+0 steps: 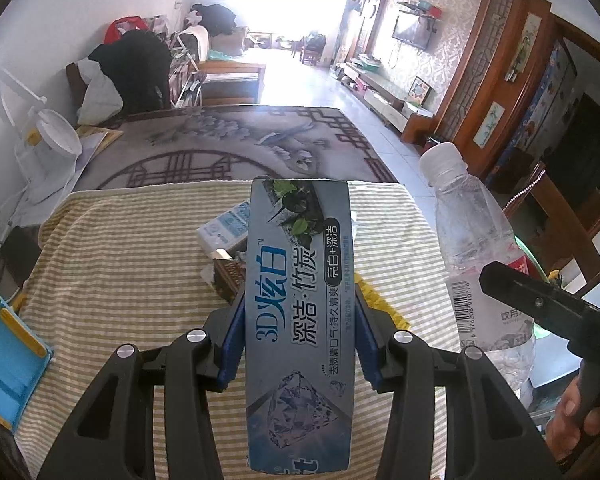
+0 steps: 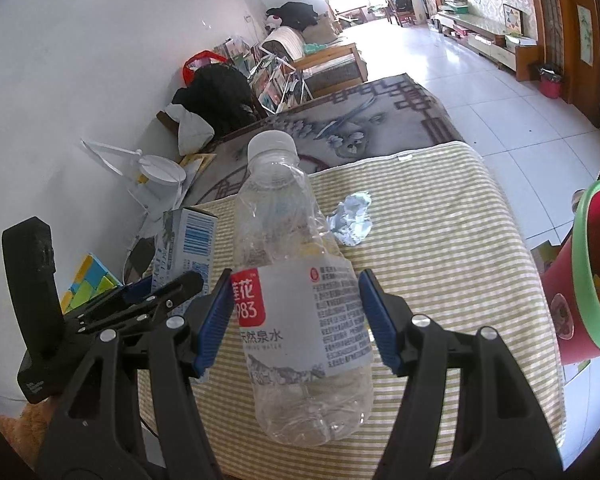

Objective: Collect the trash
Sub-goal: 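Carry the toothpaste box and water bottle over to the red bucket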

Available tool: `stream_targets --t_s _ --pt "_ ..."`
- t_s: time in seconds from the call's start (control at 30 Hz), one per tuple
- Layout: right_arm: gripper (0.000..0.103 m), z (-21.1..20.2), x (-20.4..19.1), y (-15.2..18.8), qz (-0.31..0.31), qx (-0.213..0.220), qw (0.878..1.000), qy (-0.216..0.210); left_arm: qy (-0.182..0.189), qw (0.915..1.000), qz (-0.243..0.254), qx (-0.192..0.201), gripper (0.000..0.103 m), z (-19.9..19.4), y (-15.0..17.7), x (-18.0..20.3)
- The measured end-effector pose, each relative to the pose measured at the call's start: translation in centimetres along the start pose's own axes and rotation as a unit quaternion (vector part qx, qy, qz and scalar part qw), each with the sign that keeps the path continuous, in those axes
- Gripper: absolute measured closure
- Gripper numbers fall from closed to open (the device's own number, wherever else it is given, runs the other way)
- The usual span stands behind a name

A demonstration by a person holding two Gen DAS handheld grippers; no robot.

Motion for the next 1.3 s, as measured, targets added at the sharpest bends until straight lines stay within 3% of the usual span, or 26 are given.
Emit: stream_targets --t_s 0.73,1.3 --pt "0.042 -4.0 5.0 -0.8 0.012 0.017 0.999 -0.038 -0.01 0.9998 0.018 0.008 0.058 0.0 -0.2 6.6" --pt "0.042 -7.8 10.0 -1.6 0.027 0.041 0.998 -0.037 -0.005 0.999 0.042 0.012 0.058 0.3 -0.7 13.1"
Point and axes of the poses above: each gripper's, at about its wrist camera, not at the fingertips, and z roughly the way its jaws point, x to its right, y to its underside, the point moved 7 cm from there along z, roughly the way its jaws point, and after that the axes turned 4 degrees about -y, right-handed, at the moved point
